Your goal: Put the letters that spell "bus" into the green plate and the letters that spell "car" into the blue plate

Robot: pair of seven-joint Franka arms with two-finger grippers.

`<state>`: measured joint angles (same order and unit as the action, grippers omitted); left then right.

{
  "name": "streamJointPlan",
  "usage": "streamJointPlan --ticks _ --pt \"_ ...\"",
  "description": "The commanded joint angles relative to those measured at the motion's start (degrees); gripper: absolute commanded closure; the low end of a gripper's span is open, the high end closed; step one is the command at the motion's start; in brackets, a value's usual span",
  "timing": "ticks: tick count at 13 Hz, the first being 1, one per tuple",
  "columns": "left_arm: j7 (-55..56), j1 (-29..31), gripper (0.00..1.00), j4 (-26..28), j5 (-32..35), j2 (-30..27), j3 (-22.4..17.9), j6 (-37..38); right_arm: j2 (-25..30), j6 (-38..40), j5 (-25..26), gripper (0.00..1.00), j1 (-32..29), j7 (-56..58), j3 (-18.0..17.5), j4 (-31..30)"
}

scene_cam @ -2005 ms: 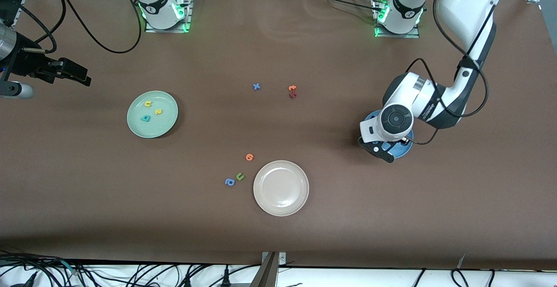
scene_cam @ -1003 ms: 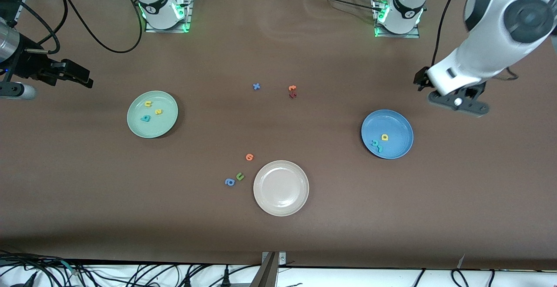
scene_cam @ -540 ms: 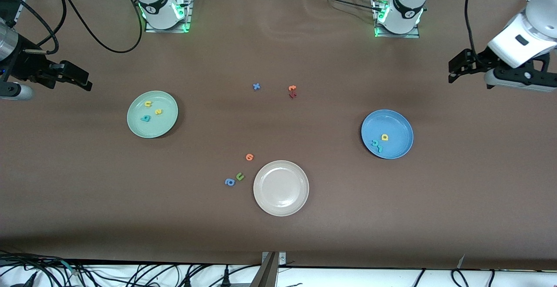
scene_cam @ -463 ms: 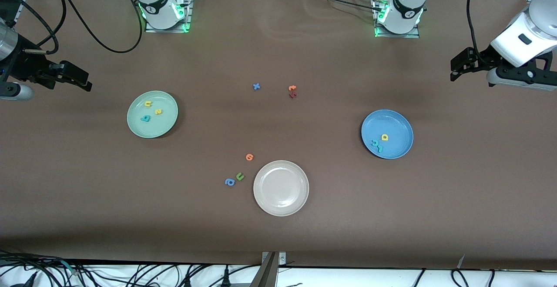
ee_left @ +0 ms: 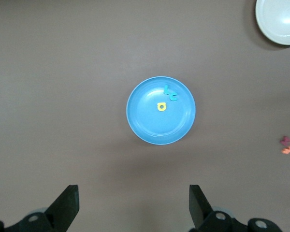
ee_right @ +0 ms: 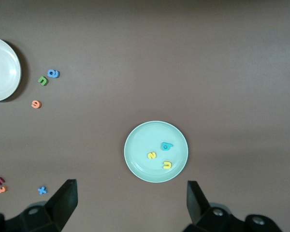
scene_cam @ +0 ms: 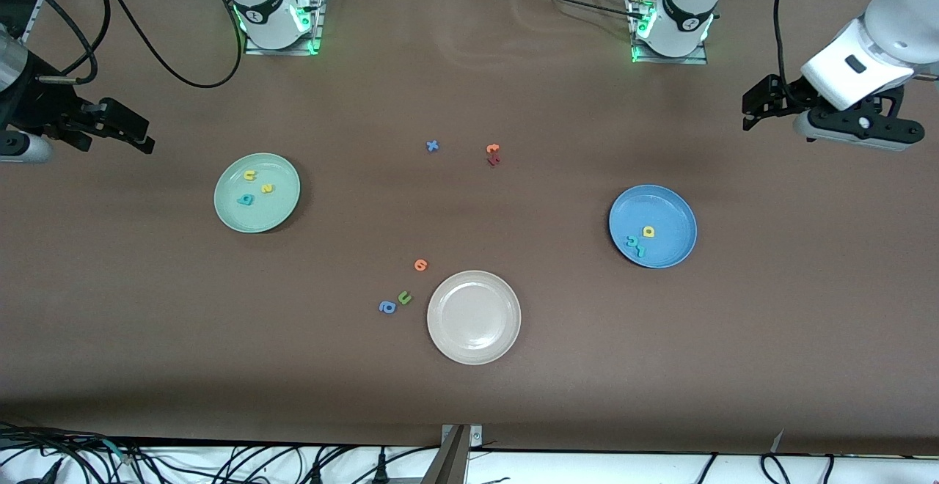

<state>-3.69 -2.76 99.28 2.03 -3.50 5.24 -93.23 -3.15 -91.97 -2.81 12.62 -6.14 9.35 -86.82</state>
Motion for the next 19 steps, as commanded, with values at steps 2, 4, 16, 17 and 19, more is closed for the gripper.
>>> streamJointPlan --ticks 2,4,16,17,19 --pt "-0.09 -1.73 0.00 -3.22 2.19 2.27 -0.58 2.53 0.95 0.21 0.26 0.00 -0.31 -0.19 -0.56 0.34" --pt "-0.09 -1.20 0.00 -2.95 -0.86 2.00 -0.67 2.61 0.95 0.04 0.17 0.00 -0.31 -1.24 -0.64 0.34" --pt "0.17 -1.37 0.00 -2.95 -2.64 2.26 -2.52 2.53 0.78 0.04 0.17 0.00 -0.23 -1.25 -0.38 0.43" --pt "1.39 -1.37 0.00 -2.95 -2.82 2.35 -2.43 2.70 0.78 -0.05 0.34 0.00 -0.23 -1.24 -0.38 0.43" --pt "3.42 -1.98 0.00 -3.04 -2.91 3.66 -2.08 2.79 0.69 -0.22 0.43 0.00 -0.23 -1.42 -0.47 0.43"
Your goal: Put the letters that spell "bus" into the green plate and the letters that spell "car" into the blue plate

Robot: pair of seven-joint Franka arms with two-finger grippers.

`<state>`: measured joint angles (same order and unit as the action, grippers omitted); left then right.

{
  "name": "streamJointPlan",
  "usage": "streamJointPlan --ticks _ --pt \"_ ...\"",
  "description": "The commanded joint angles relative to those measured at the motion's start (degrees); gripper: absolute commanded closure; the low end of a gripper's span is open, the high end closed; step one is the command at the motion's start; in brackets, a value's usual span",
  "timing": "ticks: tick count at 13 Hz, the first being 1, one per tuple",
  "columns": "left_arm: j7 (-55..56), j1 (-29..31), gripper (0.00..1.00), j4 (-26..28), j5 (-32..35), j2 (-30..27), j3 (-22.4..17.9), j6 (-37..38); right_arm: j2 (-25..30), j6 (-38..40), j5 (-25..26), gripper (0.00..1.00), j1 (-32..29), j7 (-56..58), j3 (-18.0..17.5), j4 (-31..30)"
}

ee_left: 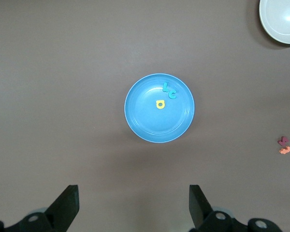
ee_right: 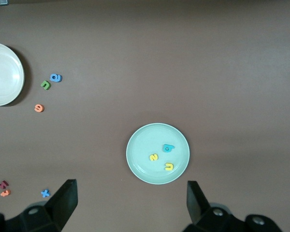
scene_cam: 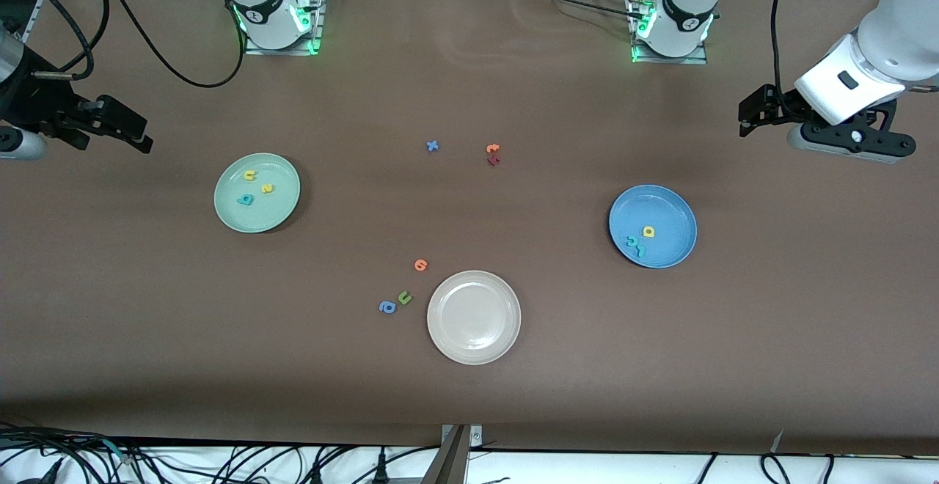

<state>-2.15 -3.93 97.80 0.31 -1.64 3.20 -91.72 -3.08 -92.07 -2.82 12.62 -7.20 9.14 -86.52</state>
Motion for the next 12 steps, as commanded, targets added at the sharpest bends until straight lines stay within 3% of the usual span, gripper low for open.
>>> streamJointPlan --ticks 1,7,12 --pt "1.28 -1.08 0.00 -1.56 -1.19 3.38 0.49 1.37 0.62 -0.13 0.44 0.00 -0.23 -0.36 -0.26 0.13" --pt "1.88 -0.20 0.00 -2.44 -1.45 9.63 0.67 1.99 -0.44 -1.71 0.18 0.00 0.65 -0.89 -0.52 -0.05" --pt "1.89 2.08 0.00 -7.18 -1.54 16.83 0.67 1.64 -0.35 -1.45 0.09 0.00 0.92 -1.24 -0.70 0.04"
